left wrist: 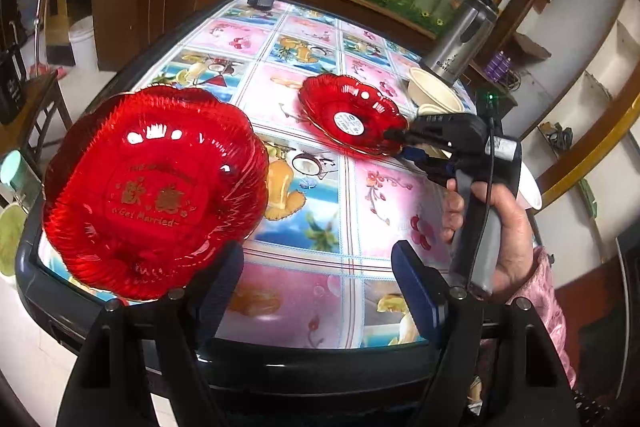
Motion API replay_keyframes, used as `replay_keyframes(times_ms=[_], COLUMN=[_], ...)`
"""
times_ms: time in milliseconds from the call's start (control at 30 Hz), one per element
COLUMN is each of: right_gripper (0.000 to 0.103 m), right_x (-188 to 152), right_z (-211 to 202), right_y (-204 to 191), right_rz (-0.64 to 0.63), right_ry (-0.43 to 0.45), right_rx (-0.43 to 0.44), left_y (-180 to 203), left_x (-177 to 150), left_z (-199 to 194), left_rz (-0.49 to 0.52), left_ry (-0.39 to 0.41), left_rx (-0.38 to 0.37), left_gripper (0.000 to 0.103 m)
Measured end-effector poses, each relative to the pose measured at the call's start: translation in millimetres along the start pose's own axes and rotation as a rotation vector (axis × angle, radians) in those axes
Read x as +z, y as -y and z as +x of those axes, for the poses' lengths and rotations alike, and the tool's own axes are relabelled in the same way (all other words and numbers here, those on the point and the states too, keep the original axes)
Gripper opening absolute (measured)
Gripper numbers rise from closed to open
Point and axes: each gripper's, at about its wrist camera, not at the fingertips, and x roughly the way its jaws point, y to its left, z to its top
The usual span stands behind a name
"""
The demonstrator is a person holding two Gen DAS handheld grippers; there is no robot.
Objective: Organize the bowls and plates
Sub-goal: 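Carry the small red plate with the right gripper toward the left gripper's plates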
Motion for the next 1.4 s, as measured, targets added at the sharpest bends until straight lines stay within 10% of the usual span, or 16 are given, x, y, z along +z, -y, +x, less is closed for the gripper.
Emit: replay_keyframes(times_ms=[733, 1133, 1400], right_gripper=[0.011, 0.011, 0.011], right_x=[-68.5, -65.5, -60.3], right_z=[-98.2, -99.9, -99.2], right_y=[81.4, 100.9, 105.2], right_rz=[-0.173, -0.135, -0.107], right_ry=[-0.148, -0.163, -0.155], right_rx=[0.02, 0.089, 0.104], left_y=[7.8, 42.2, 34.5], left_x=[27.6, 29.9, 21.8], left_z=[68.7, 117.4, 127.3], left_rz=[-0.306, -0.258, -0.204], left_ry=[-0.219, -0.316, -0.334], left_rx=[-0.167, -0.163, -0.117], left_gripper=[0.079, 0.076, 0.006])
